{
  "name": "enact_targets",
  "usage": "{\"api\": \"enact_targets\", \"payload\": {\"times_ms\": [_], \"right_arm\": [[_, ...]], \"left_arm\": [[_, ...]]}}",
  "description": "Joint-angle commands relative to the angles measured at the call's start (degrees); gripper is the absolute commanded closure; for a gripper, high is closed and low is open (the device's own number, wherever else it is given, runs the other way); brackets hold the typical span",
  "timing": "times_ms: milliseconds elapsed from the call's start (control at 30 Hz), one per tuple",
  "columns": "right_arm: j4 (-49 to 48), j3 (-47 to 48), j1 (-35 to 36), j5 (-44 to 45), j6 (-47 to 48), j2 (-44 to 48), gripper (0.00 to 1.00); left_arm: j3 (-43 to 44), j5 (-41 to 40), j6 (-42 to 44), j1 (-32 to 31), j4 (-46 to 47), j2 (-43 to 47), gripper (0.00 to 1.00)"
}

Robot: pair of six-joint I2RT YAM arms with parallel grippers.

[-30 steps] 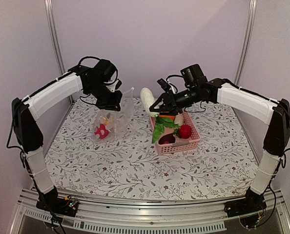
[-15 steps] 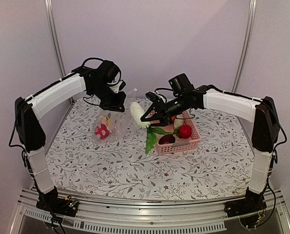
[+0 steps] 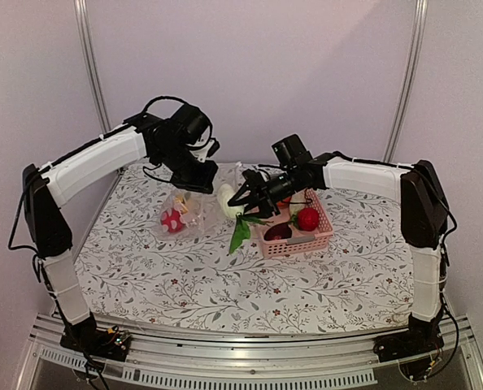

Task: Place the food in the zip-top bag and seal the zipper
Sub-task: Place the fake vegetable in the zipper food storage bag.

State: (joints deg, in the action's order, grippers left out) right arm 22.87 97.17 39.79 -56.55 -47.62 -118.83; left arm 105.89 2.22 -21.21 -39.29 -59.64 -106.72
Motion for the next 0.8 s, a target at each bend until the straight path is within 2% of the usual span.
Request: {"api": "enact_targets", "payload": {"times_ms": [0, 267, 400, 633, 767], "right_arm": [[-4.36, 4.03, -0.41, 2.09, -6.81, -2.39, 0.6], [-12.25, 5.12, -0.55, 4.5, -18.51, -5.0, 0.57], [-13.15, 6.42, -0.43, 8.91, -21.79, -5.27, 0.5], [-12.26, 11.98, 0.54, 12.38, -24.36, -5.84, 0.16], [-11.24, 11.42, 0.55, 12.17, -24.65, -4.13, 0.14]], "left_arm": [[-0.41, -0.78, 0.64, -0.59, -0.98, 2.56, 1.0], [-0.66, -0.84, 0.82, -1.57, -1.45, 3.24, 1.0], [-0.56, -1.07, 0.95, -1.61, -1.62, 3.78, 1.0], [-0.29, -1.28, 0.06, -0.76, -1.68, 4.56, 1.0], [-2.2, 1.41, -2.19, 1.66, 0.16, 5.51, 1.0]]}}
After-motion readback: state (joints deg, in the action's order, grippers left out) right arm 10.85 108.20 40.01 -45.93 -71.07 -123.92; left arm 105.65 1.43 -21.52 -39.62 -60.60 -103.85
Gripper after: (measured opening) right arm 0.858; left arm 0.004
